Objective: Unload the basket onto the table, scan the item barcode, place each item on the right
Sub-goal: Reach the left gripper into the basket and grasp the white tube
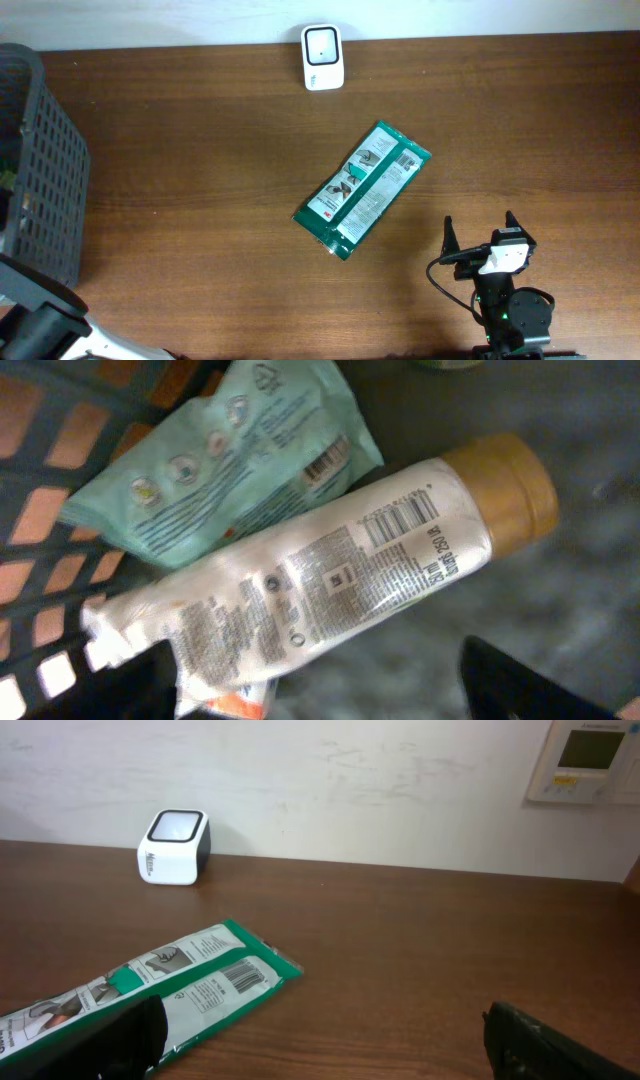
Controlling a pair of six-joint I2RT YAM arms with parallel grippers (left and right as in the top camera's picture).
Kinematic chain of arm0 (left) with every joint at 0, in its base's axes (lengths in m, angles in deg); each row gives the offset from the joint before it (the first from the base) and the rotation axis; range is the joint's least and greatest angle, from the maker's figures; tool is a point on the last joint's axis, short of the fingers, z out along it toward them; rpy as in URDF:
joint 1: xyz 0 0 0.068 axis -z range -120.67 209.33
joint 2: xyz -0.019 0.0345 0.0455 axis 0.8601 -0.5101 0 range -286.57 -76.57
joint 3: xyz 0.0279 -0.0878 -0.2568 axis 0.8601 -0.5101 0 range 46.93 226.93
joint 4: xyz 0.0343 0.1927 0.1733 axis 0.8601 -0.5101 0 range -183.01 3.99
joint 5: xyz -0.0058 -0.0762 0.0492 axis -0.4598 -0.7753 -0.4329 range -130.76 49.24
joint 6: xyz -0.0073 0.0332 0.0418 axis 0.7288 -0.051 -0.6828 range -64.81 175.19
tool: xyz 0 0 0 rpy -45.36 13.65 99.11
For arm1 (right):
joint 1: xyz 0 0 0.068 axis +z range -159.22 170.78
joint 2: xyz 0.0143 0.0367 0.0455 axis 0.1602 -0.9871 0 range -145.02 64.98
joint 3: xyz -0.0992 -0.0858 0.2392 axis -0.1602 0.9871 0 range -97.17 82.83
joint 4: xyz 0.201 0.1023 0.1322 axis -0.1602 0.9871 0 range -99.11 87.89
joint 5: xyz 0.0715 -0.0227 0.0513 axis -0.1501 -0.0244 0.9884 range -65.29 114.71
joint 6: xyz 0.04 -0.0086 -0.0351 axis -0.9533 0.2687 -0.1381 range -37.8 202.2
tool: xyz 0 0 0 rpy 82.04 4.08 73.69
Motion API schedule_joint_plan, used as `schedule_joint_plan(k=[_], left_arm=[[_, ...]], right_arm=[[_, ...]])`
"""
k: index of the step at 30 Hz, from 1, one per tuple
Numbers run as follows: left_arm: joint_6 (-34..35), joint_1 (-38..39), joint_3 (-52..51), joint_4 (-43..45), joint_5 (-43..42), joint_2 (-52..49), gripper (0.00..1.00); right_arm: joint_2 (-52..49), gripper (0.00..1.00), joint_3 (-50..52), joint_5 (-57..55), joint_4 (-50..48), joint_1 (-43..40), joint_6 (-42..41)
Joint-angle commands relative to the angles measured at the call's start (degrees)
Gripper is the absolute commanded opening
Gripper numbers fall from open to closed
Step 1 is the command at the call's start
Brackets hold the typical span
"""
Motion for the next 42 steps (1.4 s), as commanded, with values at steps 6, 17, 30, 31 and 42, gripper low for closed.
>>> schedule_joint_plan(k=[6, 17, 30, 31, 42], left_arm=[[-18.4, -0.2, -5.7, 3.2, -1.1, 0.5, 0.99], [-24.3, -0.2, -7.2, 8.0, -0.8, -1.4, 0.97], [-24.9, -0.2, -7.2, 14.0, 0.0, -7.0, 1.0], [-24.9, -0.2, -7.2, 14.1, 0.0, -7.4, 0.95], [-24.7, -0.1, -6.4, 12.9, 0.0, -7.3, 0.41]], right_arm=[[0.4, 0.98, 0.5, 0.3, 0.0, 0.4, 0.4], [0.4, 0.98, 0.5, 0.3, 0.0, 0.4, 0.4], [0.4, 0.98, 0.5, 0.3, 0.0, 0.4, 0.4], [0.4, 0.99, 0.5, 0.3, 0.0, 0.4, 0.4], [0.4, 0.98, 0.5, 0.3, 0.0, 0.4, 0.4]])
